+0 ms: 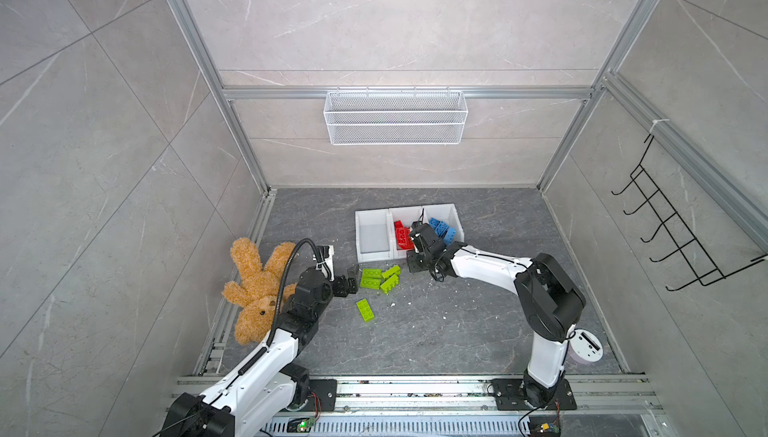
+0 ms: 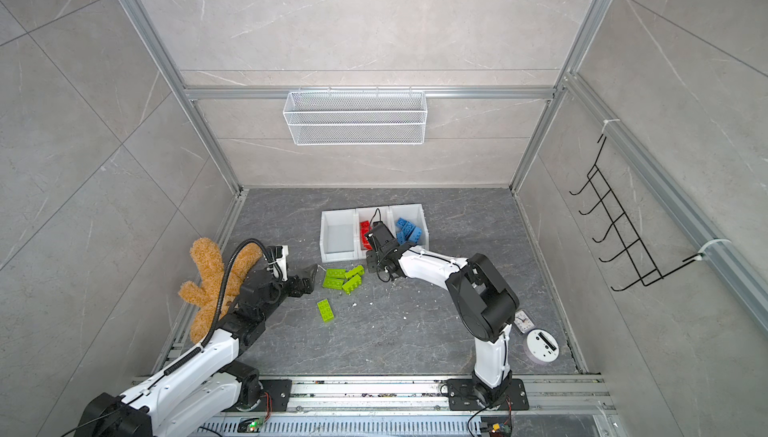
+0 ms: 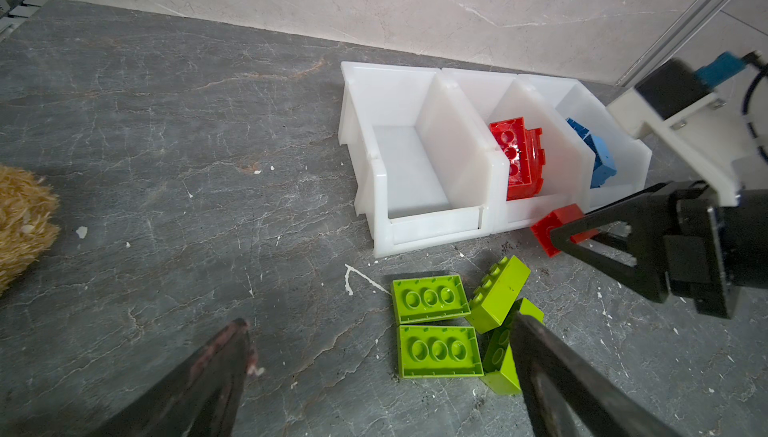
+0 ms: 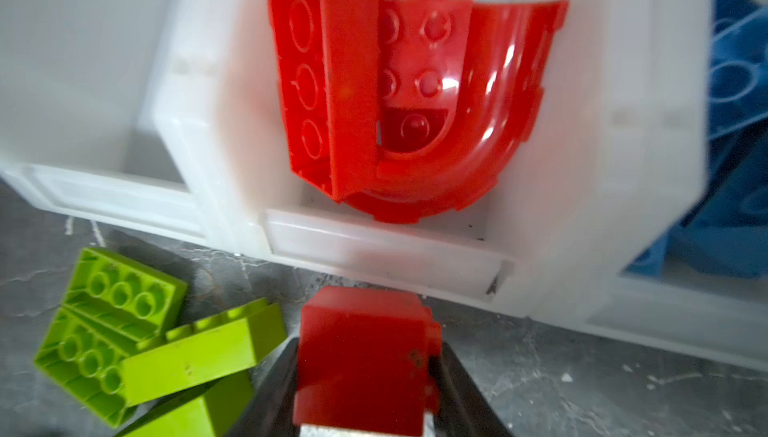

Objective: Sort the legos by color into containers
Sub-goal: 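Lift the small red brick with the right gripper into the middle compartment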

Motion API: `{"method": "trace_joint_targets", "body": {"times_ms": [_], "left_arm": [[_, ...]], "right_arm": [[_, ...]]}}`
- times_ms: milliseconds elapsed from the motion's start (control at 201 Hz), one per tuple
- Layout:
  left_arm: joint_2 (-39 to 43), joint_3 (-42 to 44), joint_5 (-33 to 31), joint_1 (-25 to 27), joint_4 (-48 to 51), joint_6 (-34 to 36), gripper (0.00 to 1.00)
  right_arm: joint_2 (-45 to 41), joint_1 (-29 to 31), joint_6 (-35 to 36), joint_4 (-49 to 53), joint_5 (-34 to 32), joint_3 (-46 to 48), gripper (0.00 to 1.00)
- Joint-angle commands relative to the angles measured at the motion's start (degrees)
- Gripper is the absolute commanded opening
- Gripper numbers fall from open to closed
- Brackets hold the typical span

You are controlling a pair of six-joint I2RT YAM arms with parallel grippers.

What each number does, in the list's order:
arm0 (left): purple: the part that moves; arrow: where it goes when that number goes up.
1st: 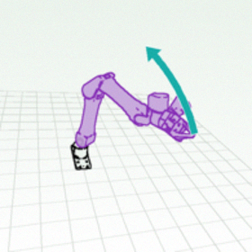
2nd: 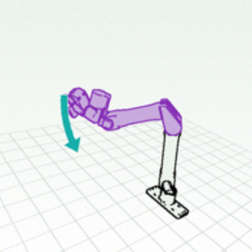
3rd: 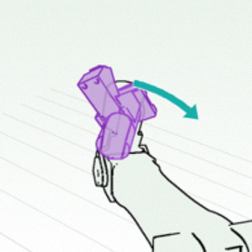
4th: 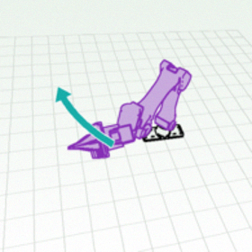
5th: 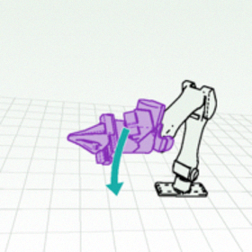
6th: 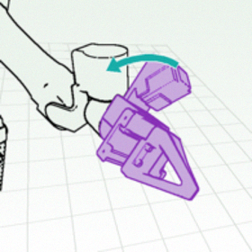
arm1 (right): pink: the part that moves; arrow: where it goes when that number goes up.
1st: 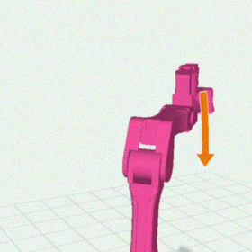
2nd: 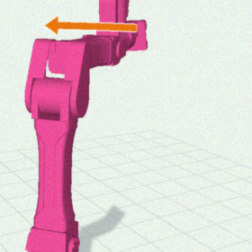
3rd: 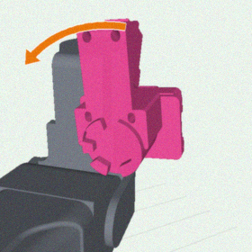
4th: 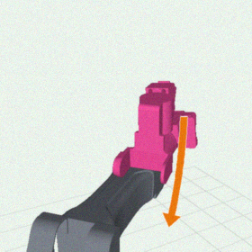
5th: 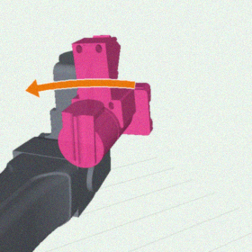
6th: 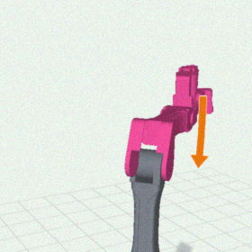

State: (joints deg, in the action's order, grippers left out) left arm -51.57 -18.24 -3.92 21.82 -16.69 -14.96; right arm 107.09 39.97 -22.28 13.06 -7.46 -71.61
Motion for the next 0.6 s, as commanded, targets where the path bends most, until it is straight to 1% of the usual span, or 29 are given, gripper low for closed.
{"method": "trace_joint_targets", "body": {"times_ms": [0,100,199,328,592], "left_arm": [[0.2,-0.8,0.7,-0.1,-1.7,0.0,1.00],[0.1,-0.7,0.7,-0.1,-1.7,0.0,1.00],[0.2,-0.8,0.6,-0.1,-1.5,0.1,1.00],[0.4,-0.6,0.3,-0.1,-1.5,0.3,0.99],[0.4,-0.7,0.4,-0.1,-1.4,0.3,0.99]], "right_arm": [[-1.6,-0.3,2.5,1.5,0.4,-4.4,0.33],[1.1,-1.4,4.5,3.3,1.0,-10.0,0.32],[4.4,-3.1,5.0,3.7,2.9,-14.8,0.32],[9.2,-4.2,5.3,5.1,3.2,-20.7,0.31],[15.2,-6.2,3.5,4.5,5.0,-24.8,0.31]]}}
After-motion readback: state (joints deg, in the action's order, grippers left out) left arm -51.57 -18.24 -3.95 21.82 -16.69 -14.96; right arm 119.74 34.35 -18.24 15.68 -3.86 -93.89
